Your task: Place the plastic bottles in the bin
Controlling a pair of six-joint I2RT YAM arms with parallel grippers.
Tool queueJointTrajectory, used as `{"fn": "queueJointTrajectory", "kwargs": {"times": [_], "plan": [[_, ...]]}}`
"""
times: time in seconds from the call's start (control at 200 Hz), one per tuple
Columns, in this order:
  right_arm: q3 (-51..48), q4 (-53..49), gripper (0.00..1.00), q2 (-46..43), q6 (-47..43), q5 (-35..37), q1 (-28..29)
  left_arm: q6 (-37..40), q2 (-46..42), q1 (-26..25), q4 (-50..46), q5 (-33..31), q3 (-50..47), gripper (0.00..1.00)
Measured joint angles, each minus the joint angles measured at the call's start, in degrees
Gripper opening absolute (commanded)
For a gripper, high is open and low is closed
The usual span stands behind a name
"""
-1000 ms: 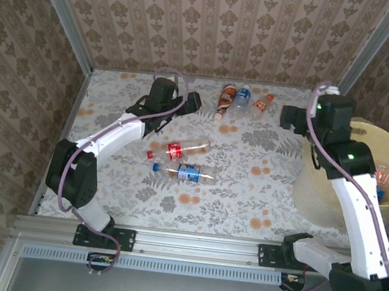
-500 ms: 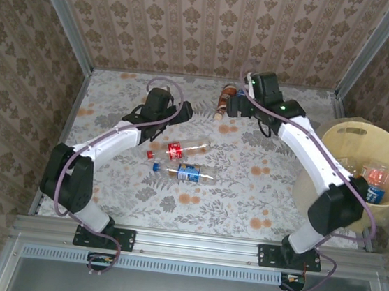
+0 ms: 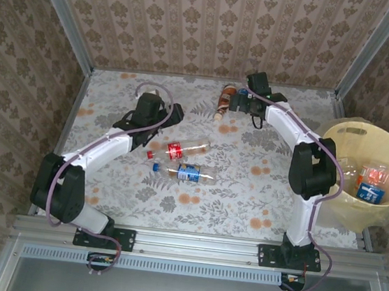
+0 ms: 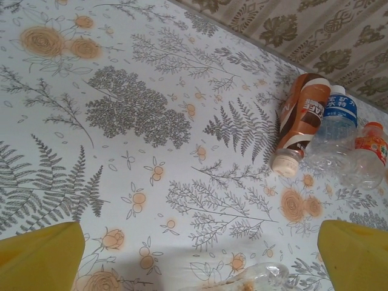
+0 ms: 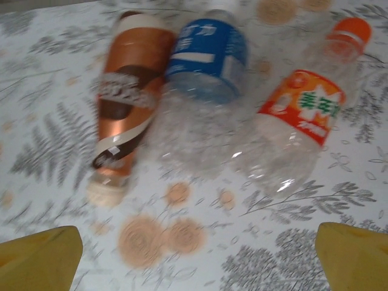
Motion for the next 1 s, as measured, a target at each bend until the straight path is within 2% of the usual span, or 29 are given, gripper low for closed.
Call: {"fn": "queueJointTrajectory", "kwargs": {"times": [0.355,0.71,0.995], "plan": [[5.29,1.49,0.99,9.05,10.54,1.79,-5.49,-1.49,-1.03,2.95,0.28,-0.22,-1.4,1.0],[13.05,0.92,0.93,16.81,14.64,4.33,-6.19,-1.55,-1.03,3.02,0.42,-0.09,-1.55,1.0],[13.38,0.24,0.86,18.45,16.15,5.11,-6.23,-1.68,-1.03,3.5,0.39,-0.09,-1.55,1.0]]}}
